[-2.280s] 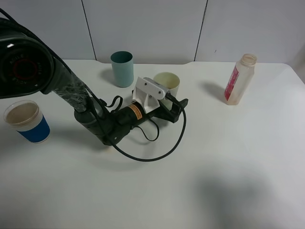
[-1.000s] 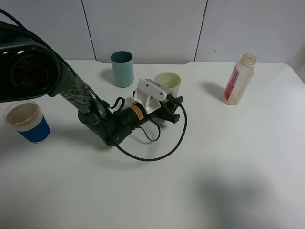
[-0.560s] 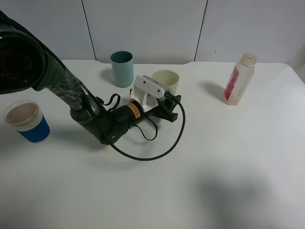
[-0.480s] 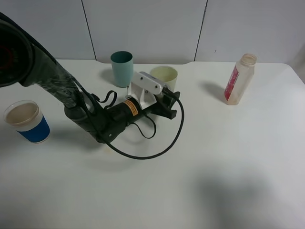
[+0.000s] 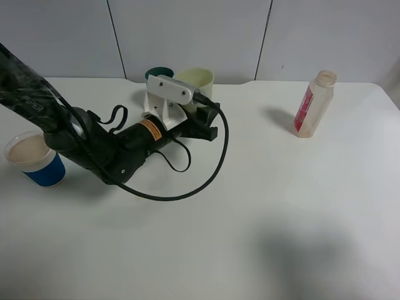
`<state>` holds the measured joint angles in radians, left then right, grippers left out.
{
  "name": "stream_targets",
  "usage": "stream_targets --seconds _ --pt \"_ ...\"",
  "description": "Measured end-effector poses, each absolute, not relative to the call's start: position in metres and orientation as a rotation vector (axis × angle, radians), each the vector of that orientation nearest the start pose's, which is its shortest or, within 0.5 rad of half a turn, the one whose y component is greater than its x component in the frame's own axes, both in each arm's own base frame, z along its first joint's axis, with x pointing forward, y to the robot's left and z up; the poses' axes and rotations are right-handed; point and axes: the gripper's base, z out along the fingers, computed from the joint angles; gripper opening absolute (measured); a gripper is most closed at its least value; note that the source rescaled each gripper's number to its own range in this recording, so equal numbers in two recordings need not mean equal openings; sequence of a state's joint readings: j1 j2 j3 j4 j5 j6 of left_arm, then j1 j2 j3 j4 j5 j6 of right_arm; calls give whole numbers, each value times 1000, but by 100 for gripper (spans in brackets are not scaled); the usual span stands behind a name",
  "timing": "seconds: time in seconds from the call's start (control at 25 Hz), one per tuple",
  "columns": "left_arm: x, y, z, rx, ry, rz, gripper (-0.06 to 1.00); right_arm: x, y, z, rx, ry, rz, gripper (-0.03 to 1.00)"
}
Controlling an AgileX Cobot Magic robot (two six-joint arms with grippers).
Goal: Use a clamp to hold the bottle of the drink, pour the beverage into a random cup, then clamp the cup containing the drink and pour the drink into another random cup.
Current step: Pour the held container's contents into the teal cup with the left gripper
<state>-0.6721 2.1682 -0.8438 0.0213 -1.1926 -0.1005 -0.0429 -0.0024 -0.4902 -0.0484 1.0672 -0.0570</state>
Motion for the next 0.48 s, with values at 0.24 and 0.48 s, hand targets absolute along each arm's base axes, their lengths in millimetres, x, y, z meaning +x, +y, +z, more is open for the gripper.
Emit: stream_targets --seconds 0.24,0.48 --pt "300 -224 112 424 1622 -556 3 -5 -4 274 -12 2059 -120 100" --pt "321 -181 128 435 1713 -459 3 -5 -4 274 -12 2059 -120 100"
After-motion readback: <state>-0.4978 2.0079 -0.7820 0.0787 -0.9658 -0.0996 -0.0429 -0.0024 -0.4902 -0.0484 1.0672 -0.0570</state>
